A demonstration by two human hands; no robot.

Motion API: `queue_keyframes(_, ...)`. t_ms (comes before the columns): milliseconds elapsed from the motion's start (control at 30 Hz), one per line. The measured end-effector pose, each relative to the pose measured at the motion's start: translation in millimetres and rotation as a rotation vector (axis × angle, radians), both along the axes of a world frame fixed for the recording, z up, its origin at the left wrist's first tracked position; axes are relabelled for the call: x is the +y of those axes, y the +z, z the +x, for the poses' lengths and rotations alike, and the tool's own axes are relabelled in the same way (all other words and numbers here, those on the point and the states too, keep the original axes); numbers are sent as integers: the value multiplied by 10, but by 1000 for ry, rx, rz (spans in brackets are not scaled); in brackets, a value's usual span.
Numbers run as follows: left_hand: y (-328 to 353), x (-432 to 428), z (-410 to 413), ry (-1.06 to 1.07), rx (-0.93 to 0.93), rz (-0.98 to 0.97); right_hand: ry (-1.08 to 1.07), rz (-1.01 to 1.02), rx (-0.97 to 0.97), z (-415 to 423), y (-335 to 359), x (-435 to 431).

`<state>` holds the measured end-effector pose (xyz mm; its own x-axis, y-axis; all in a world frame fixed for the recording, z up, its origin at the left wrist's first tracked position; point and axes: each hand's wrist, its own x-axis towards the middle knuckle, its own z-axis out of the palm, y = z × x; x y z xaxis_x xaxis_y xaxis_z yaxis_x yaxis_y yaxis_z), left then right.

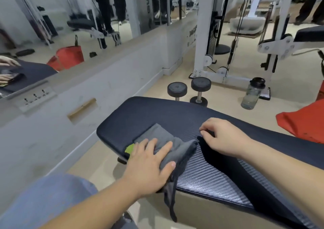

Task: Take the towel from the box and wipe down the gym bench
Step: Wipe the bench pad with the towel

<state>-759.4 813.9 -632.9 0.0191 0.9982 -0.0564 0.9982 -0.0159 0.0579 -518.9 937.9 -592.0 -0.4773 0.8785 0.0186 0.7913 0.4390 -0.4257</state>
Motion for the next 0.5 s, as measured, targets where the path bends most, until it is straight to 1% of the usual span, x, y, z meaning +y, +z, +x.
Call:
queue_keyframes(67,51,-12,-160,-141,-16,-29,22,1,-12,-38,-8,-42)
queue_keyframes(100,45,75,-291,-145,-6,-50,29,-4,-24,-38,-9,-65)
queue_keyframes(133,39,183,-404,-84,2,-71,37,-9,-36,-29,-10,-85)
queue_keyframes(200,33,328,-462,190,-17,-136,54,-12,-51,1,-16,-113)
queue_keyframes(233,17,346,-351,299,-34,-134,58,-8,-53,23,-15,-123)
queue_keyframes(267,-23,316,-172,342,-42,-116,54,-6,-53,48,-12,-135)
queue_keyframes(300,-57,226,48,310,-44,-95,47,-4,-50,79,-10,-143)
queue_keyframes(333,-72,92,252,210,-41,-70,34,0,-43,109,-8,-156)
queue_keyframes(367,-59,-48,387,64,-58,-61,23,10,-29,138,-12,-165)
queue_keyframes(433,-1,-141,360,-236,-107,-76,12,19,-6,184,-8,-177)
queue_keyframes(467,8,-58,238,-333,-101,-87,9,16,0,206,4,-189)
queue_keyframes(500,6,61,114,-343,-82,-101,8,13,0,230,12,-198)
